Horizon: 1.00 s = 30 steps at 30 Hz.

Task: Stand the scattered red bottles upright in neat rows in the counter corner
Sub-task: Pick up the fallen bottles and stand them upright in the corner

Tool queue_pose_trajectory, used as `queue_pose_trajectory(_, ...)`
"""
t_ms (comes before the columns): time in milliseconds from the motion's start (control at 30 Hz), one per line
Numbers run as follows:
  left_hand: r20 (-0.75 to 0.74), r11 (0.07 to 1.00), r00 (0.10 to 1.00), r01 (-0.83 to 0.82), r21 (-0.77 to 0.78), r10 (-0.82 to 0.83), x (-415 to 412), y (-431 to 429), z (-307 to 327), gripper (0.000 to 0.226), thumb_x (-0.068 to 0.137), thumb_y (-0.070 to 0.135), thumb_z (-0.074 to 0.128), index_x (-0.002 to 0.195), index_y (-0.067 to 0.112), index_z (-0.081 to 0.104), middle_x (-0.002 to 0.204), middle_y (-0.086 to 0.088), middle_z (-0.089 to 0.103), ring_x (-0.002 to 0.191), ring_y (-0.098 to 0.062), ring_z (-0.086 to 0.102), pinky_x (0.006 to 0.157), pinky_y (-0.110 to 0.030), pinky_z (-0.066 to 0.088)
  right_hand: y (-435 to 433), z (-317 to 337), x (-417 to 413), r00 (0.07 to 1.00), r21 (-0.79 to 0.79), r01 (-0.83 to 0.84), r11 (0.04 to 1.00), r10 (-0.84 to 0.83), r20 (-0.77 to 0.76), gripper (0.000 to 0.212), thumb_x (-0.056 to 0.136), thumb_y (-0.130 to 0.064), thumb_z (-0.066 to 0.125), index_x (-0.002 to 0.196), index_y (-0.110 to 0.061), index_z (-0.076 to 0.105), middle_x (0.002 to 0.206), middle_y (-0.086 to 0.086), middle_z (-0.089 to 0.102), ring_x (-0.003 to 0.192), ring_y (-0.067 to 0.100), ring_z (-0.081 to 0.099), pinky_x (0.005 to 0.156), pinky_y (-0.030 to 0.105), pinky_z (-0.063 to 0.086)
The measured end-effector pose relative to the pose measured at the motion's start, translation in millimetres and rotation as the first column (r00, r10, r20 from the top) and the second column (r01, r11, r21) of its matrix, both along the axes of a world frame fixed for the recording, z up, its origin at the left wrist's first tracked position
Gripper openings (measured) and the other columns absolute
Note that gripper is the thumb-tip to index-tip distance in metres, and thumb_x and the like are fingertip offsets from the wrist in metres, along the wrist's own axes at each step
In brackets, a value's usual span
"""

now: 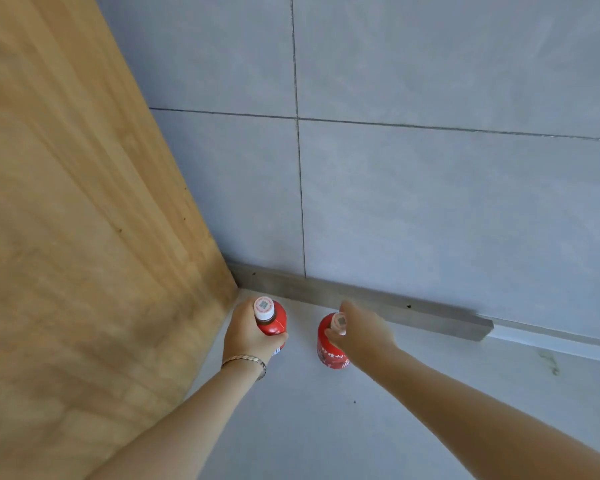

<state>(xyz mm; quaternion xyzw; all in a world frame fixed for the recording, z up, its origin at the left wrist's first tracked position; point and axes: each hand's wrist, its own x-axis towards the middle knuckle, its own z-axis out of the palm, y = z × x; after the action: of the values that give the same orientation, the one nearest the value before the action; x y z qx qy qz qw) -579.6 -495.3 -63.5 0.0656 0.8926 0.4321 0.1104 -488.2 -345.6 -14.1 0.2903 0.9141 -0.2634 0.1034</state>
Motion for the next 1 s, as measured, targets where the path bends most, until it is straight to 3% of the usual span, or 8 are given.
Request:
queue_pose_trajectory(300, 0.045, 0.999, 0.998, -0.034, -0.014, 0.034, -36.1, 13.1, -28.3, 0.078, 0.061, 0.008, 0.085, 0.127, 0.015, 0.046, 0.130, -0.008, 0.055, 0.122, -0.030, 0.052, 0.104, -0.042, 0.042, -2.8, -26.9, -47.4, 0.995, -0.070, 0.096, 0.993, -0.099, -0.030, 0.037, 0.090, -0.025, 0.055, 0.121, -0.006, 0.048, 0.121, 0.013, 0.057, 0.110, 0.031, 0.057, 0.084, 0.034, 0.047)
queue_pose_trajectory(433, 0.174, 0.980, 0.982, -0.042, -0.197, 0.077, -13.1, 11.3, -15.0, 0.080, 0.074, 0.013, 0.076, 0.139, 0.007, 0.029, 0.142, -0.018, 0.045, 0.128, -0.038, 0.048, 0.108, -0.050, 0.040, 2.4, -22.4, -4.4, 0.993, -0.056, 0.035, 0.998, -0.028, 0.117, 0.022, 0.090, -0.022, 0.051, 0.107, -0.010, 0.057, 0.104, 0.007, 0.059, 0.094, 0.024, 0.058, 0.083, 0.033, 0.049)
queue_pose_trajectory(533, 0.386, 0.806, 0.923, 0.234, -0.543, -0.008, 31.6, 12.2, 5.6, 0.057, 0.084, 0.029, 0.059, 0.133, 0.006, 0.038, 0.136, -0.016, 0.045, 0.121, -0.032, 0.051, 0.103, -0.039, 0.042, 13.4, -17.9, 49.9, 0.974, -0.068, -0.008, 0.998, 0.023, 0.226, 0.035, 0.093, -0.029, 0.048, 0.123, -0.012, 0.055, 0.129, 0.006, 0.056, 0.118, 0.024, 0.055, 0.094, 0.033, 0.046)
queue_pose_trajectory(633, 0.506, 0.628, 0.798, 0.584, -0.515, -0.327, 79.5, 23.9, 23.1, 0.016, 0.085, 0.025, 0.048, 0.087, 0.013, 0.058, 0.087, -0.005, 0.056, 0.074, -0.016, 0.050, 0.066, -0.022, 0.042, 32.0, -5.7, 112.5, 0.953, -0.120, -0.004, 0.993, 0.040, 0.300, 0.039, 0.091, -0.029, 0.051, 0.125, -0.010, 0.056, 0.133, 0.007, 0.056, 0.122, 0.024, 0.055, 0.100, 0.034, 0.044)
queue_pose_trajectory(700, 0.476, 0.524, 0.719, 0.695, -0.492, -0.506, 109.1, 46.4, 29.0, 0.032, 0.083, 0.015, 0.046, 0.054, 0.022, 0.036, 0.060, 0.002, 0.034, 0.052, -0.011, 0.031, 0.049, -0.022, 0.023, 47.5, 5.1, 160.3, 0.941, -0.138, 0.031, 0.990, 0.018, 0.338, 0.038, 0.091, -0.028, 0.051, 0.123, -0.009, 0.059, 0.132, 0.007, 0.058, 0.121, 0.024, 0.055, 0.100, 0.034, 0.044)
queue_pose_trajectory(800, 0.419, 0.370, 0.576, 0.798, -0.476, -0.702, 167.9, 95.1, 46.3, 0.035, 0.085, 0.015, 0.046, 0.056, 0.028, 0.030, 0.066, 0.003, 0.035, 0.060, -0.015, 0.035, 0.051, -0.021, 0.024, 77.7, 21.1, 242.7, 0.933, -0.098, 0.125, 0.987, -0.084, 0.349, 0.035, 0.091, -0.029, 0.051, 0.119, -0.012, 0.062, 0.129, 0.006, 0.061, 0.119, 0.022, 0.056, 0.098, 0.033, 0.045)
queue_pose_trajectory(933, 0.316, 0.238, 0.412, 0.852, -0.466, -0.854, 268.3, 172.4, 68.1, 0.006, 0.090, 0.021, 0.046, 0.085, 0.023, 0.048, 0.097, 0.000, 0.054, 0.088, -0.014, 0.047, 0.081, -0.023, 0.041, 122.6, 39.7, 371.4, 0.901, -0.040, 0.301, 0.953, -0.270, 0.339, 0.034, 0.091, -0.028, 0.049, 0.118, -0.012, 0.062, 0.131, 0.004, 0.057, 0.123, 0.021, 0.052, 0.101, 0.033, 0.043)
queue_pose_trajectory(1000, 0.264, 0.211, 0.348, 0.875, -0.436, -0.899, 329.9, 210.2, 80.3, 0.006, 0.090, 0.020, 0.046, 0.088, 0.021, 0.051, 0.093, 0.002, 0.056, 0.087, -0.015, 0.051, 0.077, -0.021, 0.039, 143.6, 45.8, 442.0, 0.870, -0.009, 0.392, 0.920, -0.367, 0.328, 0.034, 0.092, -0.028, 0.048, 0.119, -0.012, 0.060, 0.132, 0.003, 0.056, 0.124, 0.021, 0.051, 0.103, 0.034, 0.042)
